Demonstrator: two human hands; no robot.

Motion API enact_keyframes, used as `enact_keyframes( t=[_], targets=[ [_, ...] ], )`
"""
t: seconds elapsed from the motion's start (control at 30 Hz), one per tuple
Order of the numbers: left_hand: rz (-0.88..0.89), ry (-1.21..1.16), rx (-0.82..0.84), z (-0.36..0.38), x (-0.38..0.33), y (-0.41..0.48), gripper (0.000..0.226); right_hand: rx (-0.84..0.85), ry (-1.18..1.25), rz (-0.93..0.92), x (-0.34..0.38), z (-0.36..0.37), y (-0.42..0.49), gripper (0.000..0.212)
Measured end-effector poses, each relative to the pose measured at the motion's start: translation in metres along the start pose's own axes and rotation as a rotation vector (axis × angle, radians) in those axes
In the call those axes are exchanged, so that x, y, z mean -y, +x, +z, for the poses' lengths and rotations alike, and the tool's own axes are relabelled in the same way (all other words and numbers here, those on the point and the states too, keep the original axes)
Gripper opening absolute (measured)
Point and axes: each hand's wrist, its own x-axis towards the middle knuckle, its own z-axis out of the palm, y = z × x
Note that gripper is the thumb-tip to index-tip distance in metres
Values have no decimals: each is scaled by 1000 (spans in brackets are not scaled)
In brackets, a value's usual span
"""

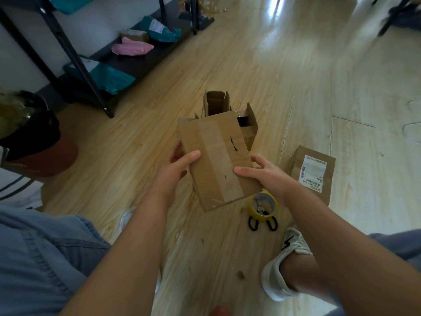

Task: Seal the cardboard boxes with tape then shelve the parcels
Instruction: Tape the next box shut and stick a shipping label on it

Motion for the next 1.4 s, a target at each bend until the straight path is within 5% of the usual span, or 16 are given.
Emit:
enact_keyframes(
  t=[0.13, 0.53, 0.67, 0.8, 0.93, 1.1, 1.2, 1.4],
  targets=[
    [-73, 135, -49, 12, 15, 1, 75, -60, -24, 26, -8, 10, 11, 89],
    [-372, 270, -255, -2, 100, 24, 72, -81, -519, 134, -56, 45, 51, 51],
    [-465, 373, -271, -15, 139, 35, 89, 39, -627, 171, -70, 52, 65, 64],
    [-593, 281, -200, -17, 160, 36, 45, 85, -701, 198, -80, 54, 74, 68],
    [-643, 373, -203, -21, 176, 38, 44, 102, -642, 181, -90, 52, 76, 71],
    [-509, 738, -353, -6, 130, 23, 76, -114, -540, 159, -98, 39, 76, 59],
    [-252, 975, -377, 1, 114, 17, 71, -341, -600, 175, -103, 18, 67, 48],
    [66, 1093, 10, 28, 120, 9, 47, -252, -877, 332, -137, -15, 55, 12]
  ],
)
